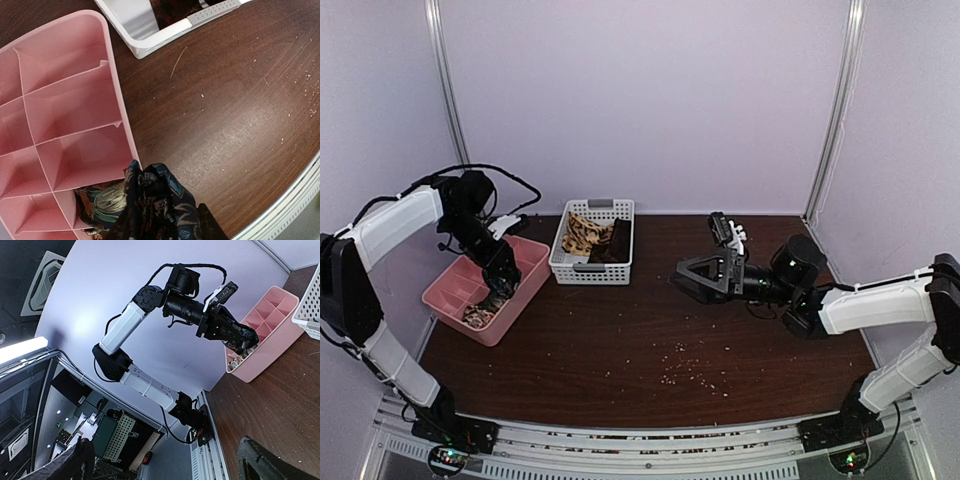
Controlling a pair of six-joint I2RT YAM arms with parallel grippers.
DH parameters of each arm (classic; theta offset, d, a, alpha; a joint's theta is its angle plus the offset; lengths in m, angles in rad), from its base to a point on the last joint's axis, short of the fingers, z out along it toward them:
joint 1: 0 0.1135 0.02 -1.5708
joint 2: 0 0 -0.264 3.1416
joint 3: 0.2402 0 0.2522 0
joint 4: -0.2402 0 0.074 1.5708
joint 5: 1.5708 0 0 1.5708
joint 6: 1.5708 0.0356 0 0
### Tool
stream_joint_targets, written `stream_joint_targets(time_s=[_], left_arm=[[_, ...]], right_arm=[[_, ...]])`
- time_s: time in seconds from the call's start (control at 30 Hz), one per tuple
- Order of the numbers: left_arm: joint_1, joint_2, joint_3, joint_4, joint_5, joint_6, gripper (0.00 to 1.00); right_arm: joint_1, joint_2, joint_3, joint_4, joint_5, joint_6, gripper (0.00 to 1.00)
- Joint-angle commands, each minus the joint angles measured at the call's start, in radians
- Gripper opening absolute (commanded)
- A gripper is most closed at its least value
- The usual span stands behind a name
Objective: Roll the ties
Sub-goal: Place the tie in the storage box.
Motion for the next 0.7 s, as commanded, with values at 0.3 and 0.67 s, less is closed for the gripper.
stream_joint_targets(time_s=[0.3,0.67], left_arm=[[0.091,0.142,0.115,0.072,0.134,0.122,0.00],[0.162,0.295,0.108,0.067,0.089,0.137,0.00]], right_arm=[[-0.004,0.023,0.020,0.044,-0.031,0.016,1.00],[-0.003,0.052,0.045,0.023,-0.049,0.009,1.00]])
